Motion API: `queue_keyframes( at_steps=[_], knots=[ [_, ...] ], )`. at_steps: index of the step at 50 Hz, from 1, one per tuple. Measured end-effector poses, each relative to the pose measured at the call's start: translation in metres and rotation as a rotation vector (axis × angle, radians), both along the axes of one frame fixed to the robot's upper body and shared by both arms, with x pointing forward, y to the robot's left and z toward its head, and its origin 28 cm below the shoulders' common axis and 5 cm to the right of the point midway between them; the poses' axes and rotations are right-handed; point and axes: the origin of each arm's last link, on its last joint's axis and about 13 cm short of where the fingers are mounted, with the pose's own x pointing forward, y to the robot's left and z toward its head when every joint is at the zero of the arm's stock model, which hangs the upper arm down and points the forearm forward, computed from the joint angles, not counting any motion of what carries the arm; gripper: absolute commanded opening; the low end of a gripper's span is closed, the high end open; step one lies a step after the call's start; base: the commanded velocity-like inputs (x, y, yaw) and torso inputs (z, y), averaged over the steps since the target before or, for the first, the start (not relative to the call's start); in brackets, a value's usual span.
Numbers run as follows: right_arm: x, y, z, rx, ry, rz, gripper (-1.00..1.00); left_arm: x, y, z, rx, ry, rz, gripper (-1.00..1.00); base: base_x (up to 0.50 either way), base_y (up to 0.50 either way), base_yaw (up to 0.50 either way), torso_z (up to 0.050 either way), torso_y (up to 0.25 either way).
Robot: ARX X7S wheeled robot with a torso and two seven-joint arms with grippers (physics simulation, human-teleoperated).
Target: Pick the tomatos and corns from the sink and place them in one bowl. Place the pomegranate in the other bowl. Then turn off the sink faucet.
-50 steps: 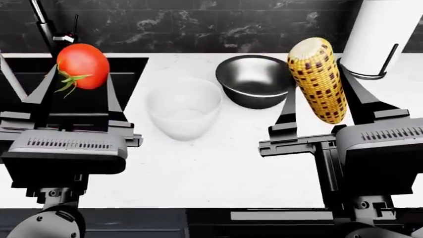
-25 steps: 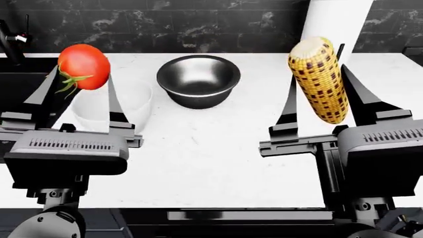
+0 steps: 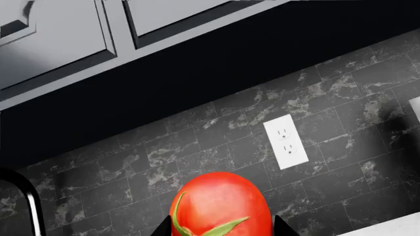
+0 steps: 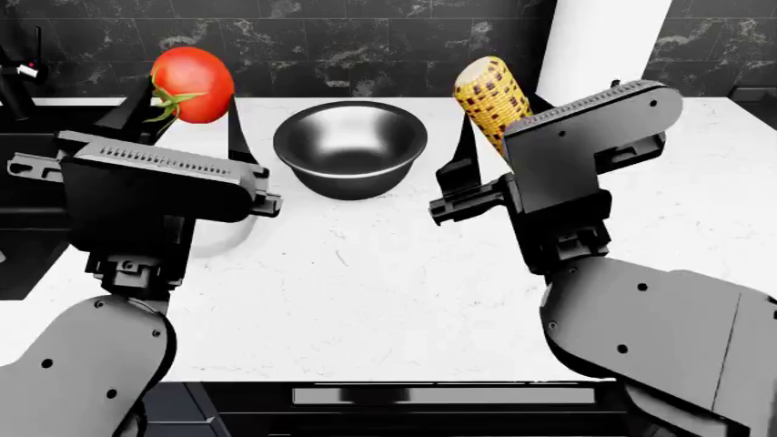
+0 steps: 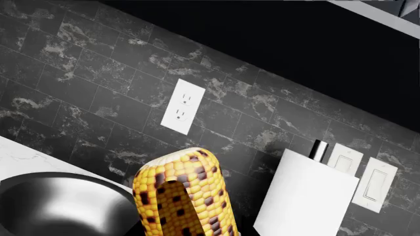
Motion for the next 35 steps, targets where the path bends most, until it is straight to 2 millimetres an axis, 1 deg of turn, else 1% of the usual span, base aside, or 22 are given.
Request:
queue_keyframes(
  at_steps=[5, 9, 13, 16, 20, 24, 35],
  knots=[
    [0.034, 0.004, 0.011, 0.002, 0.058, 0.011, -1.0, 0.021, -0.004, 0.01, 0.001, 0.049, -0.02, -1.0, 0.0, 0.0, 0.0, 0.0, 0.0],
    [0.058, 0.006, 0.02, 0.006, 0.094, 0.009, -1.0, 0.037, -0.006, 0.017, 0.001, 0.091, -0.031, -1.0, 0.0, 0.0, 0.0, 0.0, 0.0],
    [0.077, 0.007, 0.027, 0.014, 0.124, 0.005, -1.0, 0.051, -0.008, 0.023, -0.006, 0.127, -0.038, -1.0, 0.04, 0.0, 0.0, 0.004, 0.0],
    [0.088, 0.008, 0.032, 0.023, 0.142, 0.005, -1.0, 0.059, -0.008, 0.028, -0.014, 0.146, -0.039, -1.0, 0.45, -0.06, 0.0, 0.0, 0.0],
    [0.097, 0.007, 0.036, 0.036, 0.162, 0.005, -1.0, 0.066, -0.008, 0.032, -0.026, 0.165, -0.041, -1.0, 0.5, -0.07, 0.0, 0.0, 0.0],
    [0.102, 0.006, 0.039, 0.047, 0.174, 0.008, -1.0, 0.07, -0.009, 0.035, -0.036, 0.177, -0.044, -1.0, 0.5, -0.08, 0.0, 0.0, 0.003],
    [0.102, 0.007, 0.043, 0.061, 0.184, 0.035, -1.0, 0.071, -0.007, 0.041, -0.054, 0.179, -0.048, -1.0, 0.5, -0.07, 0.0, 0.0, 0.002]
  ],
)
